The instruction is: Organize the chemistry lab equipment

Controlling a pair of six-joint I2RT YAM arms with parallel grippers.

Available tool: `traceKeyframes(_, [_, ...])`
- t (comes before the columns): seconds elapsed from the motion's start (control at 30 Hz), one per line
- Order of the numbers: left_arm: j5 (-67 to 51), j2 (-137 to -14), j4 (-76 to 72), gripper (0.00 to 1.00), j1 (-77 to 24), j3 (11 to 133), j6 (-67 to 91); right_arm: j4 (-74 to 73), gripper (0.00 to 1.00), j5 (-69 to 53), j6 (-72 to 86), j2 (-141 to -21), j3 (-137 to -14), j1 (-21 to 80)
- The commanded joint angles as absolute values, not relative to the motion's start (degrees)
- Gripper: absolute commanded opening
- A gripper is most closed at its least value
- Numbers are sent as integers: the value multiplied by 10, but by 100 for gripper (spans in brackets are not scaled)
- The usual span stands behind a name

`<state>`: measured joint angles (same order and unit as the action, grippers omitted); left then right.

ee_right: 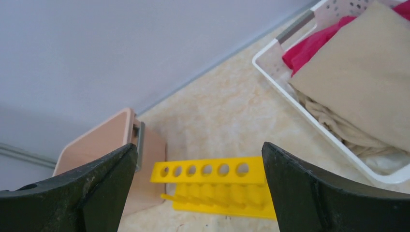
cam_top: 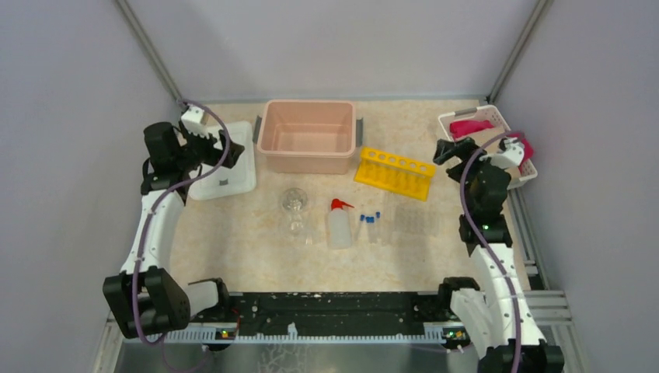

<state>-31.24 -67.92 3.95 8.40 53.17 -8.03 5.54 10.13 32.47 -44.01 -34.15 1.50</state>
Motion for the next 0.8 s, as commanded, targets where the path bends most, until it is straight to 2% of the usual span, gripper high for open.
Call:
traceKeyframes(0.0, [-356,-689,233,99,86,617,-69,-49,99,-50,370,-489,-425,15])
traceKeyframes(0.07, [-352,-699,266,99,86,642,-70,-161,99,32,335,-565,-500,83])
traceKeyframes(0.17, [-332,-703,290,99,86,653,-72,-247,99,115,324,-638,-562,170])
traceKeyframes(0.3, [-283,-693,298,99,87,655,-69,-291,99,159,344,-683,-582,252])
traceKeyframes(0.47, [-239,-693,323,99,86,673,-65,-300,99,172,364,-744,-582,290])
traceKeyframes(0.53, [-239,-695,333,99,87,676,-64,-294,94,170,368,-770,-580,294])
traceKeyframes(0.63, [-244,-692,336,99,86,672,-60,-277,75,162,368,-803,-581,294])
traceKeyframes(0.7, [-244,-690,334,99,86,669,-60,-264,70,161,370,-821,-581,294])
traceKeyframes(0.77, [-254,-688,334,99,86,668,-66,-253,71,161,370,-838,-580,294])
